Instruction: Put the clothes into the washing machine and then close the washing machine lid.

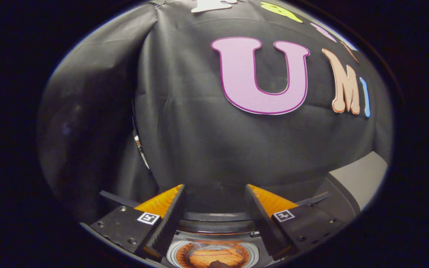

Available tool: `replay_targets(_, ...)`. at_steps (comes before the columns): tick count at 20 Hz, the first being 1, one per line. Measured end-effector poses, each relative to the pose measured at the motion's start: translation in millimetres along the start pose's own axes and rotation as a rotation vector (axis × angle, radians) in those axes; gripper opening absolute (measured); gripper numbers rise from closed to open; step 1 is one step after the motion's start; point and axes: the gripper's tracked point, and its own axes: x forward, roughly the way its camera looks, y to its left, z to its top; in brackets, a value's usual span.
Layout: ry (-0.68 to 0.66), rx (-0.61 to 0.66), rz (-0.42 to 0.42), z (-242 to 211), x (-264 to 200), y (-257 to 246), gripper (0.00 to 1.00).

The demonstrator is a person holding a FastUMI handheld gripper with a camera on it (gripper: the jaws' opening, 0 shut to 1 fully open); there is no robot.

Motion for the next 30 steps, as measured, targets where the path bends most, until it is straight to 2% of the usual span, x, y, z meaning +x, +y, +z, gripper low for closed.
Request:
replay_targets(13,0.023,0.005,0.045,5.9,-1.9,-0.4,0.95)
replay_targets(25,0.063,0.062,0.081,2.0,0.0,0.6,0.95)
replay_targets(30,-0.002,0.031,0.107,6.4,-2.7,2.0,0.96)
